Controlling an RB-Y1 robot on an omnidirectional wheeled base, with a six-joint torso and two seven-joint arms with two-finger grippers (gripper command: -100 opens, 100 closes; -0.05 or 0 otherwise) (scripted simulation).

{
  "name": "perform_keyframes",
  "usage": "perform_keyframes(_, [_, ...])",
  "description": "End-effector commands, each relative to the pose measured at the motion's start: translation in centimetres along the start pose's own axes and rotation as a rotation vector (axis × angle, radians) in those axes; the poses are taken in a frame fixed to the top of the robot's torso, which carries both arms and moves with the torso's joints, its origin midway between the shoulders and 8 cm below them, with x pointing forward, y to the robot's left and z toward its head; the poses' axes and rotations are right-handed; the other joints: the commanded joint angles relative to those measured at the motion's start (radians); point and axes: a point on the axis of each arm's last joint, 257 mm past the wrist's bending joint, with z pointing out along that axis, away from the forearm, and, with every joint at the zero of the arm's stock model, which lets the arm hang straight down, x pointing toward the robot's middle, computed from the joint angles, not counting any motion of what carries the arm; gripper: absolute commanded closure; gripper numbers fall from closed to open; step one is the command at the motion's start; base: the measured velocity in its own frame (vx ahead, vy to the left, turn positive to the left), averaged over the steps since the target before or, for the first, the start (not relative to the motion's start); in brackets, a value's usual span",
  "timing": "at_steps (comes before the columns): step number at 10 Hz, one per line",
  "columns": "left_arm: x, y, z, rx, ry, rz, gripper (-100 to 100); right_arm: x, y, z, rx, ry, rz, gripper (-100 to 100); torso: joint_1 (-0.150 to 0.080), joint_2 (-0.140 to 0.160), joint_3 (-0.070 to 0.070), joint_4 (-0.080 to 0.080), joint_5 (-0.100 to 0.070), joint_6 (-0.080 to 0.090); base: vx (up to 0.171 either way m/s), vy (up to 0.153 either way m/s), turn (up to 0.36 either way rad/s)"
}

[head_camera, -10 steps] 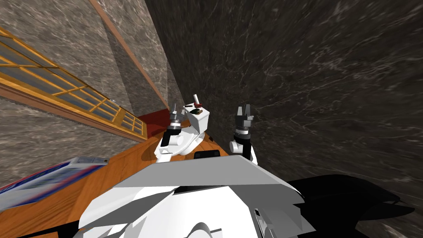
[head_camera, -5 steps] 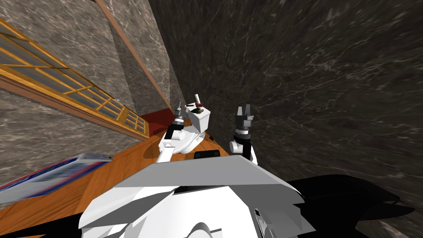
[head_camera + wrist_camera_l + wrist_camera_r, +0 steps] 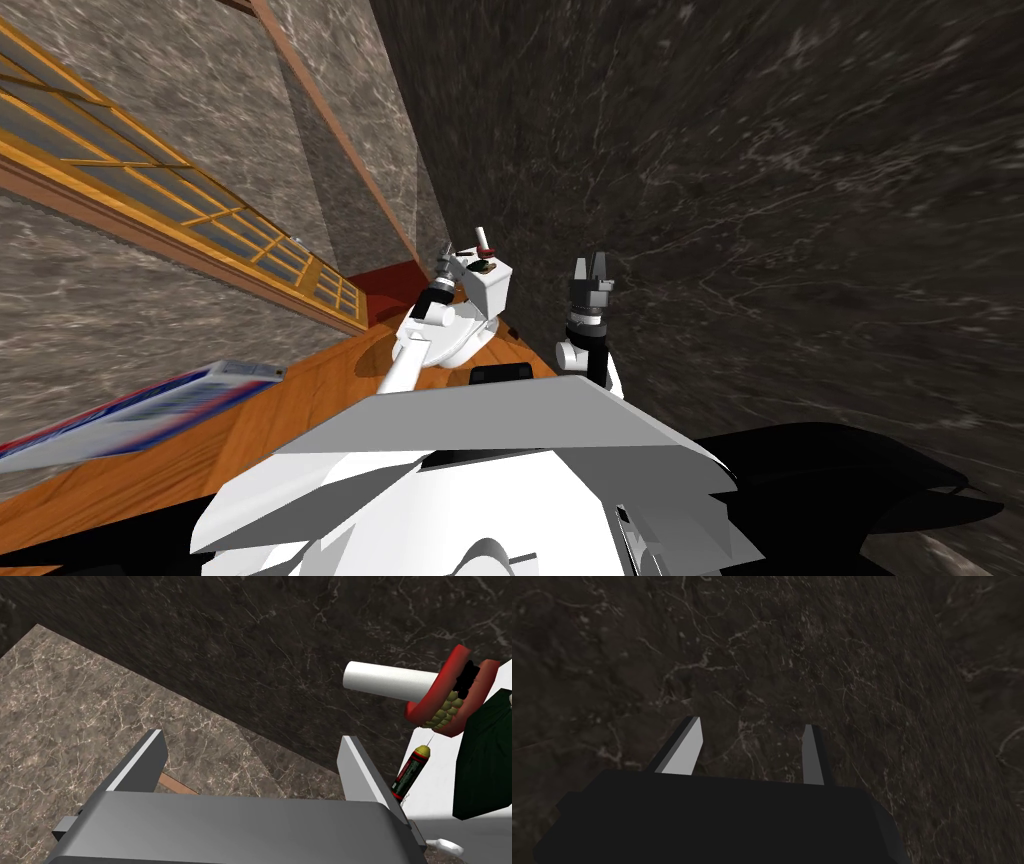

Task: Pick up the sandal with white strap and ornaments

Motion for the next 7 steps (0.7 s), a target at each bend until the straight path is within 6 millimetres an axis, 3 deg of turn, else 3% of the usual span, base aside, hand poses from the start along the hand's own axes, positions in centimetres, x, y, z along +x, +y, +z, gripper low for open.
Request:
perform_keyframes(1, [0.7,0.5,1.4,-0.024,0.012,-0.023,-100,0.0,0.0,0.0,0.0,0.0,0.0,0,0.0,0.0,0.0,0.0,0.0,0.0,-0.033,0.015,0.026])
perform_keyframes(2, [0.7,2.3,2.2,-0.076,0.009,-0.066,-100,0.0,0.0,0.0,0.0,0.0,0.0,0,0.0,-0.001,0.0,0.0,0.0,0.0,-0.031,0.021,0.039])
perform_keyframes(3, [1.3,1.8,3.1,-0.076,0.019,-0.064,-100,0.0,0.0,0.0,0.0,0.0,0.0,0,0.0,-0.001,0.0,0.0,0.0,0.0,-0.027,0.017,0.024])
perform_keyframes(4, [1.5,3.3,3.8,-0.123,0.017,-0.107,-100,0.0,0.0,0.0,0.0,0.0,0.0,0,0.0,-0.001,0.0,0.0,0.0,0.0,-0.028,0.018,0.046])
perform_keyframes(6, [2.3,2.7,5.0,-0.122,0.031,-0.102,-100,0.0,0.0,0.0,0.0,0.0,0.0,0,-0.001,-0.001,-0.001,0.0,0.0,0.0,-0.02,0.011,0.007])
perform_keyframes(7, [2.3,4.7,5.7,-0.183,0.02,-0.142,-100,0.0,0.0,0.0,0.0,0.0,0.0,0,-0.001,-0.002,-0.001,0.0,0.0,0.0,-0.014,0.018,0.045])
